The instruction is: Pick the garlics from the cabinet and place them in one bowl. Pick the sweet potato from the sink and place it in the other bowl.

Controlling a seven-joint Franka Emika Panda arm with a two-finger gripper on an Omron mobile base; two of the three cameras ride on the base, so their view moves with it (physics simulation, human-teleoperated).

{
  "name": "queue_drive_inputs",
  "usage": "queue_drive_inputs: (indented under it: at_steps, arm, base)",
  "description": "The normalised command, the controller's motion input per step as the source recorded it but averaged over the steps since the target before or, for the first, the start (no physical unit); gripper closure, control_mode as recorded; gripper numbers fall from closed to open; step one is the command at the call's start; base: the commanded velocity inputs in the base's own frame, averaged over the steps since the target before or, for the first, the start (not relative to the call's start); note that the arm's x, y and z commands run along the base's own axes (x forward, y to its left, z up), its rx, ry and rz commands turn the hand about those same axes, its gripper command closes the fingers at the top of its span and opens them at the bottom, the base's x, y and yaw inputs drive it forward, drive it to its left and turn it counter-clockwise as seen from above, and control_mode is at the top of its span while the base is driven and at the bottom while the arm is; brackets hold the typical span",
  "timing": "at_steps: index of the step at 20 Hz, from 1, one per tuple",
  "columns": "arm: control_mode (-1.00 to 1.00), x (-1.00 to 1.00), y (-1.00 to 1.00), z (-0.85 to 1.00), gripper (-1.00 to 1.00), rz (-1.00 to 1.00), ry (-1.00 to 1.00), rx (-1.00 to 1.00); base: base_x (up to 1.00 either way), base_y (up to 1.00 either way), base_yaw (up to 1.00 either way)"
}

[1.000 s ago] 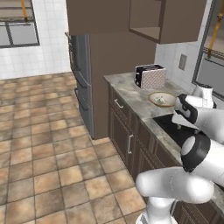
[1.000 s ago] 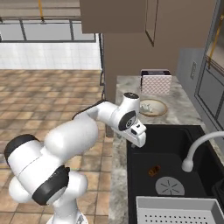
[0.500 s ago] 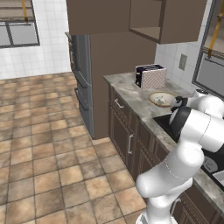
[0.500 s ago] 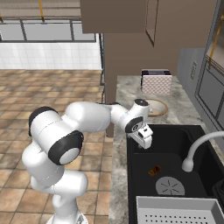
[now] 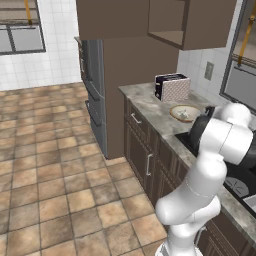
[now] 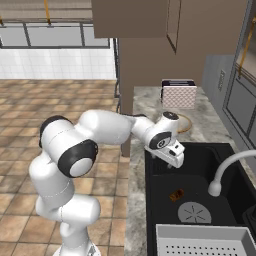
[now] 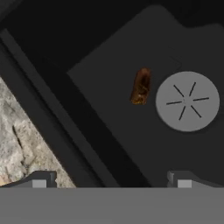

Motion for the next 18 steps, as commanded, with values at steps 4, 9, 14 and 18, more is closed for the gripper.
queue_drive_inputs:
  at_steps: [4, 9, 14, 18]
  arm:
    - [-1.0, -0.09, -0.27, -0.34, -1.0, 0.24, 0.0, 0.0]
    - [-1.0, -0.26, -0.31, -0.43, -1.0, 0.15, 0.0, 0.0]
    - [-1.0, 0.09, -0.29, -0.28, -1.0, -0.06, 0.05, -0.01]
    - [-1.0, 0.47, -0.04, -0.14, -1.0, -0.24, 0.09, 0.0]
  base:
    - [0.0, 0.0, 0.0]
    - [0.0, 0.0, 0.0]
    - [0.0, 0.0, 0.0]
    - [0.0, 0.0, 0.0]
